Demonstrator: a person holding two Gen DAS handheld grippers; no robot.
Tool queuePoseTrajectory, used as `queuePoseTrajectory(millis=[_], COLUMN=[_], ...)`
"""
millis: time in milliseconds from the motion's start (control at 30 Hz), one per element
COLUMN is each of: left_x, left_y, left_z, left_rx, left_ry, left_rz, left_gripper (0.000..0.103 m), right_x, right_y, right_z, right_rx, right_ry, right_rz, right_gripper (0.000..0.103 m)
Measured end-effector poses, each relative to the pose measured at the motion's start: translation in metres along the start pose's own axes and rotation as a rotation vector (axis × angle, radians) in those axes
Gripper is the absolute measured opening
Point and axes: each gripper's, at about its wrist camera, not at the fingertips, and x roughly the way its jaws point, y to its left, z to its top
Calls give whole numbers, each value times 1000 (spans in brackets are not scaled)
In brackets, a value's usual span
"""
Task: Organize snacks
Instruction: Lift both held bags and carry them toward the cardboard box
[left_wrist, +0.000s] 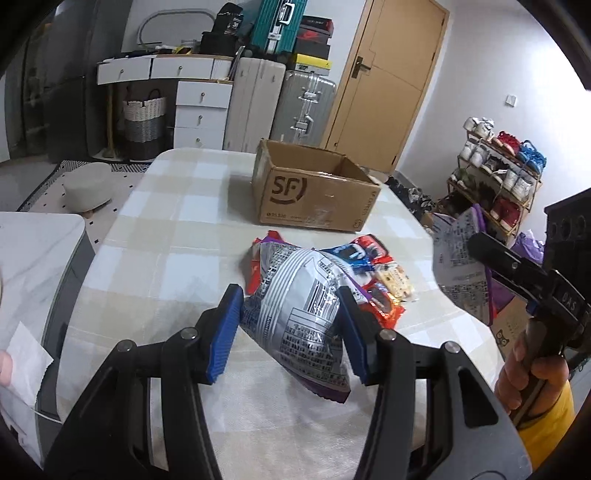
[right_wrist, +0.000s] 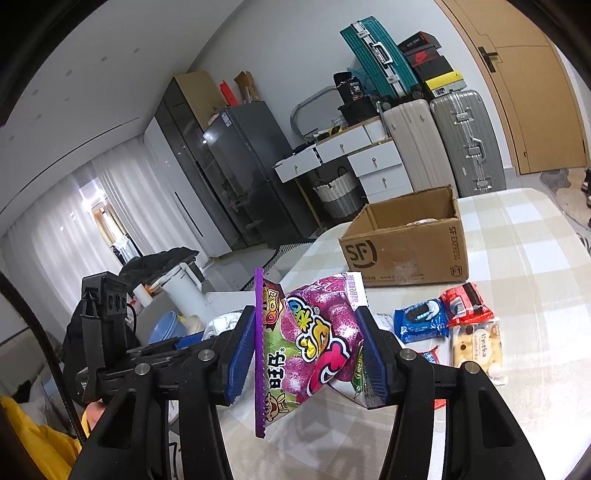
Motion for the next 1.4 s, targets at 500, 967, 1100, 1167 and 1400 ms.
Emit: queuePoseTrajectory(millis=[500,967,1100,1167,1400], left_x=[-7,0,9,15,42], left_y=[-15,-35,-41,-44,-47], left_z=[19,70,85,93,121], left_rx=[-2,7,13,17,27], left_ry=[-24,-73,-69,-69,-46], left_rz=[-8,-54,-64,-67,-78], left_gripper=[49,49,49,49,49], right_x=[-14,7,15,18,31], right_y=[2,-17,-19,-20,-36], right_z=[13,55,73,80,108], right_rx=[-1,3,-13,-21,3], right_ry=[-37,-23,-27,-33,-39], right_rz=[23,-5,-2,-1,-9], right_gripper=[53,54,54,54,54])
